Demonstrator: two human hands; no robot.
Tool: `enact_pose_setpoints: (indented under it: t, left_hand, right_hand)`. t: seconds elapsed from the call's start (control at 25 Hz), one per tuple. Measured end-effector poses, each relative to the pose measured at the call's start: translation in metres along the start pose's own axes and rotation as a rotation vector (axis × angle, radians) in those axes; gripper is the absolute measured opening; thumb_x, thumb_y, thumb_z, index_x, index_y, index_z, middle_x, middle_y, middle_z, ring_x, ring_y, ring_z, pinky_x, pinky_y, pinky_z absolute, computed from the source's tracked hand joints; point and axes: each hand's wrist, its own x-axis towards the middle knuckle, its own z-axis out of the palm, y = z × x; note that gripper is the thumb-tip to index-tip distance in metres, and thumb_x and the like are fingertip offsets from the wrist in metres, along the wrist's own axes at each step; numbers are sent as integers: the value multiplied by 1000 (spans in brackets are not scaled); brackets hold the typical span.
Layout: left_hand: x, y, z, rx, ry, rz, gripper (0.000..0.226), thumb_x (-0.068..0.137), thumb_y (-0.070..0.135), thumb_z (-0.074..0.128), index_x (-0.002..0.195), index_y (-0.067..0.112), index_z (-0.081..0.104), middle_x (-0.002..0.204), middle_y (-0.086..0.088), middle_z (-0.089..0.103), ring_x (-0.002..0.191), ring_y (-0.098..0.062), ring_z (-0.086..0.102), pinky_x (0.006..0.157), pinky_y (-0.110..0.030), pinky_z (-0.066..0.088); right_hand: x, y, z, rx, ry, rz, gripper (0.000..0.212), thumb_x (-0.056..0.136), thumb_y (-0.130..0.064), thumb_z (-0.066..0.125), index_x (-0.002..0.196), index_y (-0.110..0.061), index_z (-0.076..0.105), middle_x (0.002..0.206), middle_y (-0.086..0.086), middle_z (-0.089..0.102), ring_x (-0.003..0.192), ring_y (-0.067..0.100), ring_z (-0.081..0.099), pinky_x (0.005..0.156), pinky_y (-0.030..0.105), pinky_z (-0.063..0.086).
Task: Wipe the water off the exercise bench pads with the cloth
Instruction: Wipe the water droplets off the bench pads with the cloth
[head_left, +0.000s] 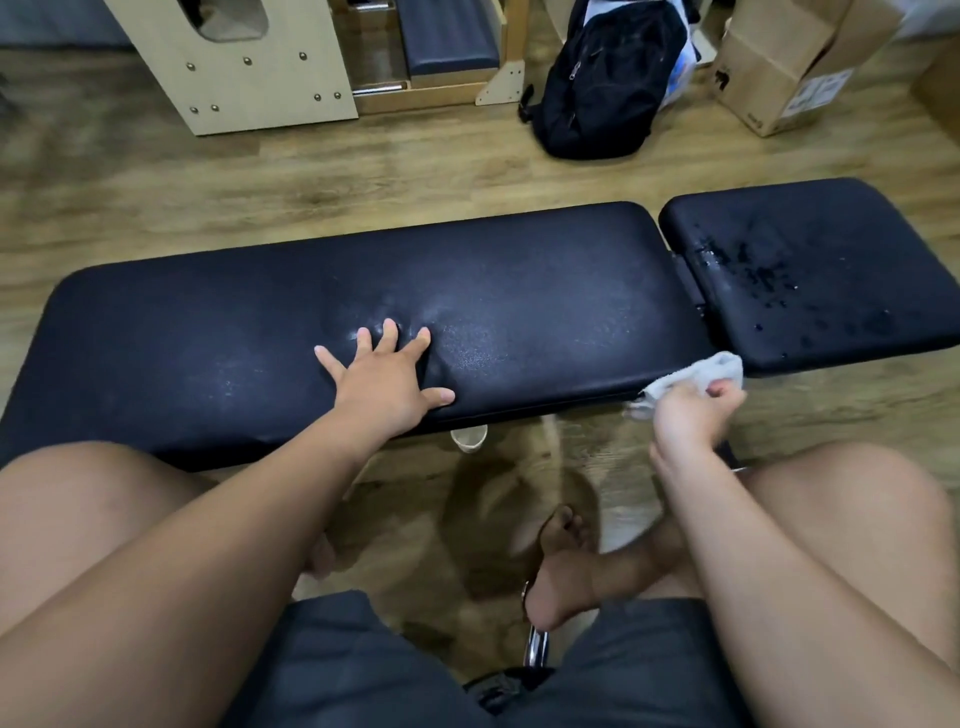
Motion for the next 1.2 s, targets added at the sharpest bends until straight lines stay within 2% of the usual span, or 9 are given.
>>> enact_pose_setpoints:
  t: [0.16,0.28,0.36,0.52,0.64,0.76,0.96,1.08,1.2]
  left_hand:
    - [2,3,0,13,7,-3,83,83,70,52,152,40,15,162,-2,8,148,-34,4,108,-76,0]
    - [1,4,-2,35,-10,-16,84,84,70,51,152,39,13,162,-2,8,148,-33,4,107,-76,0]
    - [1,4,-1,40,-9,-17,85,84,71,50,153,39,12,162,-3,8,148,-33,4,107,-76,0]
    - [-1,2,1,22,-17,-19,84,85,71,49,153,39,11,163,-2,6,149,-33,2,106,-77,0]
    - [0,3,2,13,-4,-6,84,85,69,50,153,39,12,163,-2,5,149,-34,1,106,-77,1]
    - [2,0,2,-4,2,1,83,85,69,51,152,39,13,163,-2,4,149,-35,0,106,-77,2]
    - [2,1,1,-7,-4,6,83,84,70,51,152,40,13,163,-1,4,149,-34,-1,107,-76,2]
    - [0,0,1,-14,-9,1,83,85,71,49,152,40,11,163,0,2,149,-33,-4,107,-76,1]
    - [0,-1,2,-36,-13,2,82,85,71,48,152,42,10,164,2,0,150,-32,-6,108,-75,-1]
  right_hand:
    - [-70,39,20,-2,-288,-5,22,88,-13,51,109,-15,47,102,7,57,86,21,54,72,29,43]
    - [-134,64,43,27,-647,10,18,78,-14,62,92,-21,53,88,5,61,78,19,58,72,35,49]
    - [-142,66,51,68,-723,92,18,73,-13,68,85,-16,55,83,7,62,72,19,59,65,36,50]
    - [-63,44,34,212,-291,167,30,67,-14,65,95,-9,55,95,13,66,80,29,66,71,40,56]
    - [-21,17,9,144,-111,101,23,80,-1,52,99,-13,46,86,4,60,70,20,60,60,22,49]
    - [-54,27,8,-53,-182,-143,20,79,-1,53,93,-13,48,88,1,56,79,20,54,66,22,39]
    - [-129,67,26,-367,-635,-447,17,78,-14,67,85,-22,53,79,-7,62,72,17,57,65,26,38]
    - [-115,59,22,-347,-627,-453,19,77,-24,74,80,-25,55,75,-8,65,74,17,62,68,27,44]
    - [-97,41,9,-347,-476,-558,27,78,-32,74,97,-30,56,89,-7,66,84,17,60,75,23,41]
